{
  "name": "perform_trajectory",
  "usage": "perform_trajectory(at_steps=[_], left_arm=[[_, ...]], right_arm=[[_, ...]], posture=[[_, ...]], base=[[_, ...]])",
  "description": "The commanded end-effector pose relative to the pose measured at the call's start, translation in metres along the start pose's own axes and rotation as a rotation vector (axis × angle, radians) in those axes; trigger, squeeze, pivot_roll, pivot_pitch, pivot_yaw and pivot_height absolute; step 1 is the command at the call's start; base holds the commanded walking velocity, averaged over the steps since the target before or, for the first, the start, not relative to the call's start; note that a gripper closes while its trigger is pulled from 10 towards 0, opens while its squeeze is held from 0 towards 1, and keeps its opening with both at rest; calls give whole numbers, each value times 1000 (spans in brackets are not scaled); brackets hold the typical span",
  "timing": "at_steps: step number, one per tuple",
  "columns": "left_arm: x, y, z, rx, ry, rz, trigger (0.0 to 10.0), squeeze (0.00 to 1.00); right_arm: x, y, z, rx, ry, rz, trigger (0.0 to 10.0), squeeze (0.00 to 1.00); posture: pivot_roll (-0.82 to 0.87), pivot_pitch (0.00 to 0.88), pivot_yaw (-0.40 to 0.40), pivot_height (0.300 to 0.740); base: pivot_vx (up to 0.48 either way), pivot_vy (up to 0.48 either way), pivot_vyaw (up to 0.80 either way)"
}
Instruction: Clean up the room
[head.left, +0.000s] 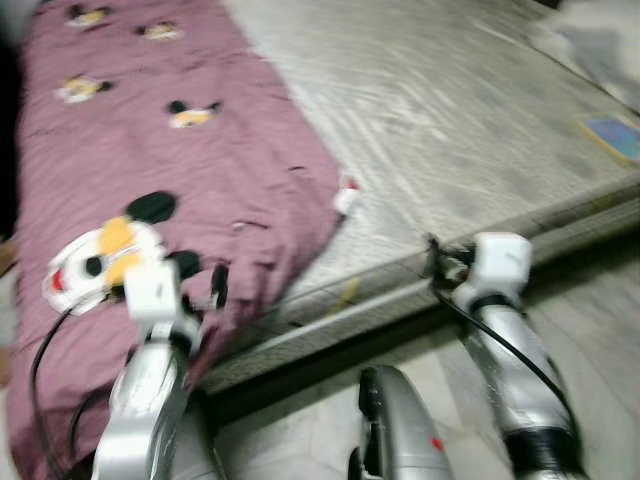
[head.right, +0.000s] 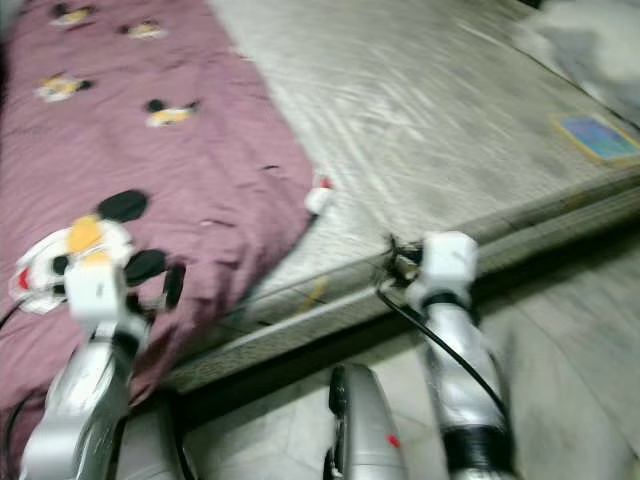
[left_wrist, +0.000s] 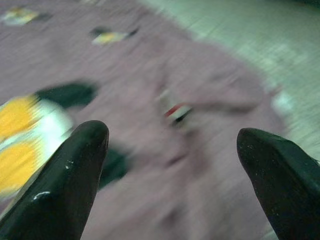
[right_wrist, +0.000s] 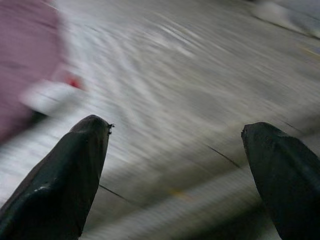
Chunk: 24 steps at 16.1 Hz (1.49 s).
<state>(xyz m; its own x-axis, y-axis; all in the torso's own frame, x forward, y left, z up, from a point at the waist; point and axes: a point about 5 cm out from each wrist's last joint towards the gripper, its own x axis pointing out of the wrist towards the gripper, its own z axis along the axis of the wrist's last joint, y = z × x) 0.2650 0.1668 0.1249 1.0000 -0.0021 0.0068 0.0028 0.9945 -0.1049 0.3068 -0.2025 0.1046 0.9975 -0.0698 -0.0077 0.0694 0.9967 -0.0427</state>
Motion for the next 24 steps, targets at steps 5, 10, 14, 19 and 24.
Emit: perform_trajectory(at_steps=[5,10,14,19,24], left_arm=[[39,9,-11,-50,34,66,10000,0],[54,18,-22,-65,47,122,10000,0],[75,24,-30,-75,120,148,10000,0],[94,5,-33,-74,187,19,10000,0],[93,-38,-53,7,321,-224,10000,0]], right_arm=[[-46,-11,-2,-25,43,2,10000,0],[-68,-11,-1,-28,90,9,10000,0],[-75,-8,6,-22,92,16,10000,0],[-76,-7,9,-21,105,4,10000,0],[-70,-5,12,-28,99,-3,10000,0]], posture=[[-154,173,-21,518],[-169,178,-21,518],[-202,184,-24,518],[-212,176,-16,518],[-203,155,-19,518]], base=[[0,0,0],[0,0,0],[0,0,0],[0,0,0],[0,0,0]])
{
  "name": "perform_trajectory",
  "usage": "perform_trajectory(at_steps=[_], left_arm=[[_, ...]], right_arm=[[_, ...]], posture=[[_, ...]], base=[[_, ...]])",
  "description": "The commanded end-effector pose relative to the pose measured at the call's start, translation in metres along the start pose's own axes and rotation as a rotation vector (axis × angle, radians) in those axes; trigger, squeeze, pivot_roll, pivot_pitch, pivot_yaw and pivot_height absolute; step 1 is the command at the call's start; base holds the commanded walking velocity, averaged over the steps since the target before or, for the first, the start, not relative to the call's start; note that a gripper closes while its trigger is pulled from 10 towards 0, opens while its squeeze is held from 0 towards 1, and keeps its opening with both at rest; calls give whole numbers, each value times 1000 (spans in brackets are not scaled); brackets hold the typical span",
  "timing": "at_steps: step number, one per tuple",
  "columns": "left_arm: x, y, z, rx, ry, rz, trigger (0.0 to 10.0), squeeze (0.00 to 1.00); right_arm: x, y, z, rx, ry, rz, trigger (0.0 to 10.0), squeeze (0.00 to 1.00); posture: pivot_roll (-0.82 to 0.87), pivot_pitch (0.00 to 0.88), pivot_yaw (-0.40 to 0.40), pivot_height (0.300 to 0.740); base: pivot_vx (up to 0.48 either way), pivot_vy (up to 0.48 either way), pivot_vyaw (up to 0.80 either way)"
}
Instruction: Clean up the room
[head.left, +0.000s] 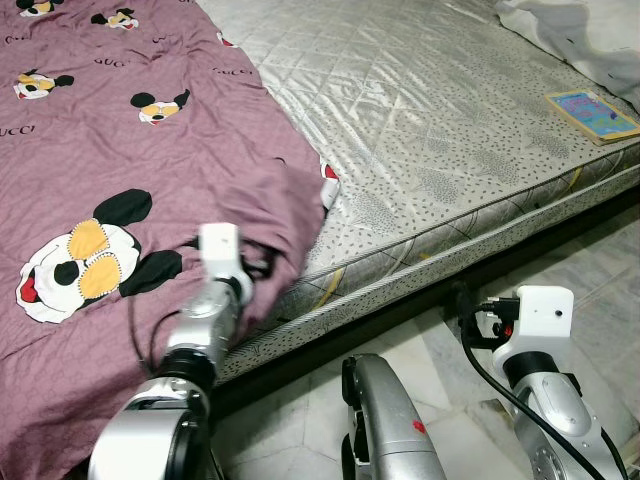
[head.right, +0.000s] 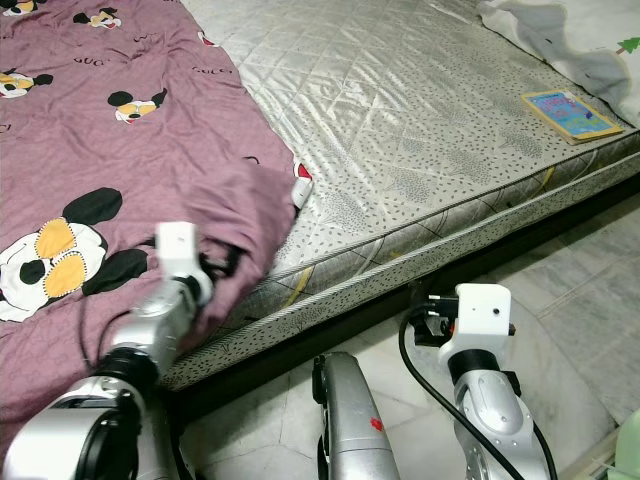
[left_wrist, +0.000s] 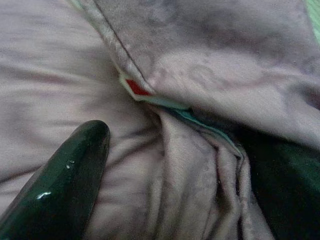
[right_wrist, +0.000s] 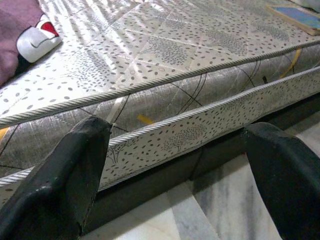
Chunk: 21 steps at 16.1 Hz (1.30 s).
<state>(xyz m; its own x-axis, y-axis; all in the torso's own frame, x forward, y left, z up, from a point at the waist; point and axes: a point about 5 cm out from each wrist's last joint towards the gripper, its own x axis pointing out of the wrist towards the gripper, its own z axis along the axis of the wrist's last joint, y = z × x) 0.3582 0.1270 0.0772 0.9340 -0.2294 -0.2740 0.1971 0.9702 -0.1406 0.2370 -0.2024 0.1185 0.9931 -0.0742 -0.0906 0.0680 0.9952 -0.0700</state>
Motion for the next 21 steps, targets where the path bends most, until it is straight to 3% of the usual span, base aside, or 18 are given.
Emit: perform_trajectory(at_steps=[1,7,8,11,15,17,19,20,21], left_arm=[[3,-17,-1,76,9,-97,10000,0],[-4,-93,-13,411,-40,-506,10000,0],[-5,-96,-14,425,-46,-520,10000,0],[-17,-120,-14,609,-128,-669,10000,0],[-31,-139,-16,757,-139,-846,10000,0],[-33,-141,6,713,-258,-781,10000,0],[-32,-133,41,650,-431,-630,10000,0],[-28,-112,70,578,-547,-461,10000,0],[-25,-103,74,567,-552,-414,10000,0]], right_arm=[[1,0,-1,-2,14,-3,10000,0],[12,5,1,-1,-2,7,10000,0],[12,5,1,-1,-3,7,10000,0],[16,6,2,0,-8,14,10000,0],[20,10,2,5,-14,25,10000,0],[22,11,3,9,-21,26,10000,0],[22,10,3,11,-22,24,10000,0],[22,11,3,14,-25,21,10000,0],[21,11,3,15,-25,21,10000,0]], posture=[[-202,154,-19,518],[-185,133,-24,518],[-182,131,-24,518],[-175,123,-26,518],[-165,111,-24,518],[-164,108,-22,518],[-161,109,-20,518],[-158,111,-19,518],[-160,112,-18,518]], base=[[0,0,0],[0,0,0],[0,0,0],[0,0,0],[0,0,0],[0,0,0],[0,0,0],[0,0,0],[0,0,0]])
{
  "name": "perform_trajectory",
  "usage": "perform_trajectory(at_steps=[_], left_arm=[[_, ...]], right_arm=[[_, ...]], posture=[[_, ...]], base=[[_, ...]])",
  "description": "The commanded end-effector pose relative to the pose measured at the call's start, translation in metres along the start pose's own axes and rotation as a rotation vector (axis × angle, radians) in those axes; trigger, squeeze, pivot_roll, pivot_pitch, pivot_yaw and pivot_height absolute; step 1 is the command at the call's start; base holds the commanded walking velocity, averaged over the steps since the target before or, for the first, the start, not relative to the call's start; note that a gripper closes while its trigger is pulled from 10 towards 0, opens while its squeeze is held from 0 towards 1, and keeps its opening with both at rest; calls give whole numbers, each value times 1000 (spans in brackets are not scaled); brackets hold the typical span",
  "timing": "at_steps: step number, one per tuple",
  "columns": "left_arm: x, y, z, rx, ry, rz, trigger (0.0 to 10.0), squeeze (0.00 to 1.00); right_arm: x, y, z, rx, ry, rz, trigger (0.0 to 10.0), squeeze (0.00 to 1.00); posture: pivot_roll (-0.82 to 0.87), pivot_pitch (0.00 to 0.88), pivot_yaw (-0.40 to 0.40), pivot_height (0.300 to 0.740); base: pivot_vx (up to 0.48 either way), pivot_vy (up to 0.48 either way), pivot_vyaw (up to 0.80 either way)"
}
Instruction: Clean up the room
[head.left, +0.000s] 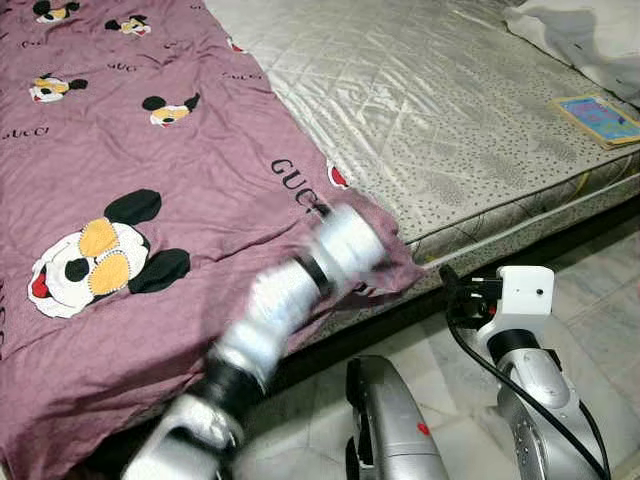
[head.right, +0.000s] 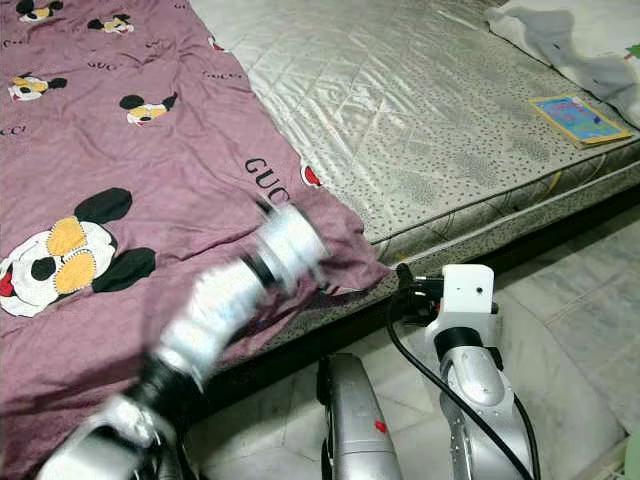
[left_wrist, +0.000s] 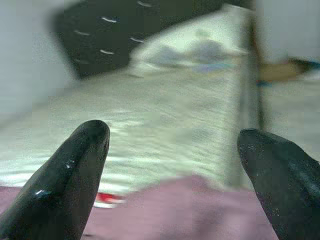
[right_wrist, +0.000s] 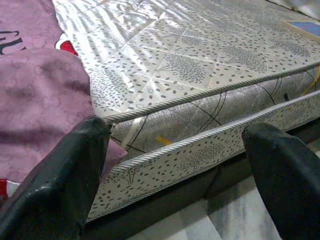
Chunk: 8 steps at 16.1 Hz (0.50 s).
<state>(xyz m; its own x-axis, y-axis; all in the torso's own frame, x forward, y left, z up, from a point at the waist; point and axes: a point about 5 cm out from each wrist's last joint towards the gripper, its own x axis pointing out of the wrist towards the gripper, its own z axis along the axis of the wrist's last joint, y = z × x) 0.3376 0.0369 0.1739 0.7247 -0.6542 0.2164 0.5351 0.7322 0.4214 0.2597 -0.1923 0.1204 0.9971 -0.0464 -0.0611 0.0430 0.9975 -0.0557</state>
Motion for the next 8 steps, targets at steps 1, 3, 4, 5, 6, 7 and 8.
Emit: perform_trajectory(at_steps=[1,3,4,5,6,7,8], left_arm=[[-9,22,-17,-30,71,126,10000,0],[-18,37,-37,-62,194,187,10000,0],[-23,42,-49,-99,267,215,10000,0],[-28,44,-62,-131,350,225,10000,0],[-30,44,-69,-161,394,236,10000,0],[-33,39,-83,-180,509,202,10000,0],[-33,39,-87,-198,538,210,10000,0]], right_arm=[[-2,1,-2,7,4,-6,10000,0],[-5,-1,-2,8,6,-10,10000,0],[-7,-3,-2,7,9,-14,10000,0],[-9,-6,-2,4,11,-21,10000,0],[-10,-6,-2,3,13,-24,10000,0],[-14,-9,-3,-1,19,-31,10000,0],[-16,-9,-4,-1,21,-33,10000,0]], posture=[[-170,119,-16,518],[-182,127,-13,518],[-189,132,-11,518],[-198,142,-8,518],[-205,147,-8,518],[-213,157,-6,518],[-224,161,-3,518]], base=[[0,0,0],[0,0,0],[0,0,0],[0,0,0],[0,0,0],[0,0,0],[0,0,0]])
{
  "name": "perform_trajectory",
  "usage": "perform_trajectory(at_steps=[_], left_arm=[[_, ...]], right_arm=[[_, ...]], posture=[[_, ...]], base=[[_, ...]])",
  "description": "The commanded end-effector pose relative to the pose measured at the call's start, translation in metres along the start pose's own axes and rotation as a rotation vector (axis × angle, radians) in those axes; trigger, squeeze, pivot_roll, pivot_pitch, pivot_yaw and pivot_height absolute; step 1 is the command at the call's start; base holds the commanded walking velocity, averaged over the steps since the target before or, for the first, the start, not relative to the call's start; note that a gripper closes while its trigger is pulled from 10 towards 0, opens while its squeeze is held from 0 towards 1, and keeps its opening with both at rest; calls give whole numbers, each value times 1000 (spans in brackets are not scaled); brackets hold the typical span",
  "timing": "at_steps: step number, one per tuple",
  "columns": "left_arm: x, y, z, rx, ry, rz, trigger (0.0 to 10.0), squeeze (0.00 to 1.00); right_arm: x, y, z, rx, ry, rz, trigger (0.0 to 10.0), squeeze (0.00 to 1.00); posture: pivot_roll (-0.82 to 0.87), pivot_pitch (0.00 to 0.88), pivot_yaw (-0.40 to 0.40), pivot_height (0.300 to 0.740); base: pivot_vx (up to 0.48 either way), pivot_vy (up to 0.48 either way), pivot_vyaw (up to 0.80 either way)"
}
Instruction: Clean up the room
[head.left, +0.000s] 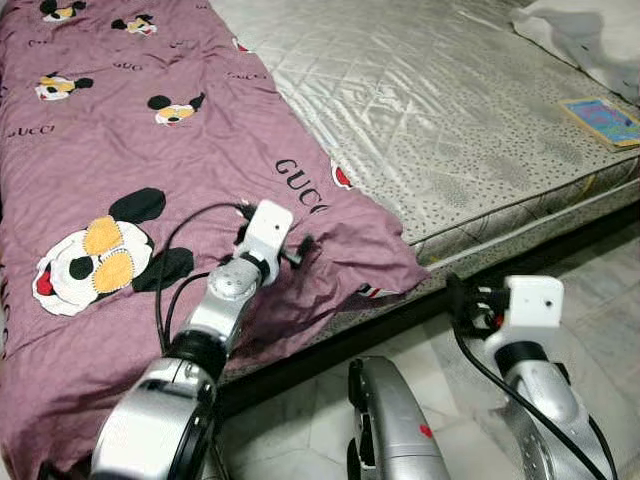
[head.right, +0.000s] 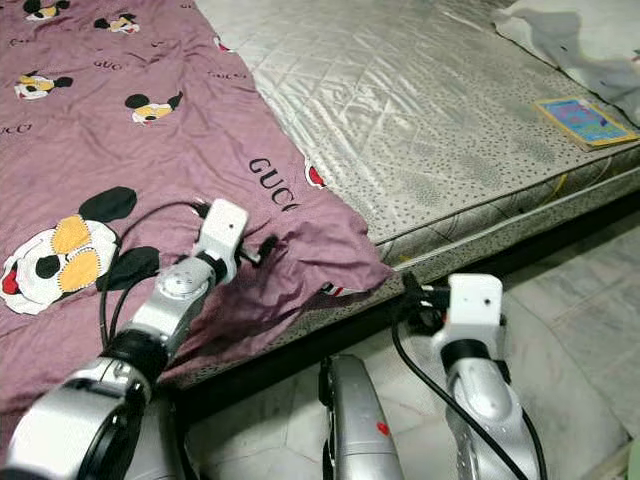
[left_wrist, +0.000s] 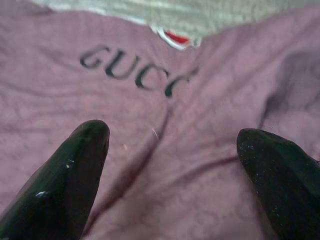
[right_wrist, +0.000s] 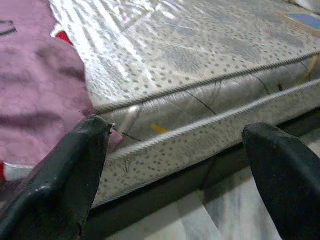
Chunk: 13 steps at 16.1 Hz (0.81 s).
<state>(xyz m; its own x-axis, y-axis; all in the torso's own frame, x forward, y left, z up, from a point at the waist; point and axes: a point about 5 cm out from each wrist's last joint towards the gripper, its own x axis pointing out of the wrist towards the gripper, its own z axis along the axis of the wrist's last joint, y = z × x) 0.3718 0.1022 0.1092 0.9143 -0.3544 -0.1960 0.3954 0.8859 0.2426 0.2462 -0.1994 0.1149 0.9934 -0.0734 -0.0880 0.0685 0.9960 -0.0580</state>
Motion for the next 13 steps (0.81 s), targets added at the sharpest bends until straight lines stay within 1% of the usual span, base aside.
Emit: perform_trajectory(at_steps=[1,2,3,6,7,8,9,10,11,13], left_arm=[[1,0,-5,-10,45,2,10000,0],[2,-2,-9,6,94,-11,10000,0],[2,-4,-12,33,121,-32,10000,0],[4,-38,-19,104,195,-262,10000,0],[2,-57,-24,136,225,-382,10000,0],[-1,-69,-31,169,256,-468,10000,0],[-5,-78,-37,192,278,-524,10000,0],[-7,-87,-40,170,278,-564,10000,0],[-9,-93,-42,187,273,-587,10000,0],[-8,-94,-38,186,244,-592,10000,0]], right_arm=[[-4,-2,3,-1,-7,-8,10000,0],[-5,-4,3,-3,-5,-15,10000,0],[-6,-5,3,-4,-4,-18,10000,0],[-6,-9,4,-10,-3,-38,10000,0],[-5,-9,4,-11,0,-39,10000,0],[-3,-7,4,-10,-1,-37,10000,0],[-2,-6,4,-9,-3,-35,10000,0],[0,-5,5,-8,-5,-33,10000,0],[1,-5,6,-8,-6,-32,10000,0],[3,-6,7,-10,-11,-33,10000,0]], posture=[[-226,162,-2,518],[-235,166,2,518],[-238,168,4,518],[-241,166,9,518],[-235,161,8,518],[-233,158,8,518],[-233,158,8,518],[-230,155,7,518],[-228,152,6,518],[-222,143,5,518]], base=[[0,0,0],[0,0,0],[0,0,0],[0,0,0],[0,0,0],[0,0,0],[0,0,0],[0,0,0],[0,0,0],[0,0,0]])
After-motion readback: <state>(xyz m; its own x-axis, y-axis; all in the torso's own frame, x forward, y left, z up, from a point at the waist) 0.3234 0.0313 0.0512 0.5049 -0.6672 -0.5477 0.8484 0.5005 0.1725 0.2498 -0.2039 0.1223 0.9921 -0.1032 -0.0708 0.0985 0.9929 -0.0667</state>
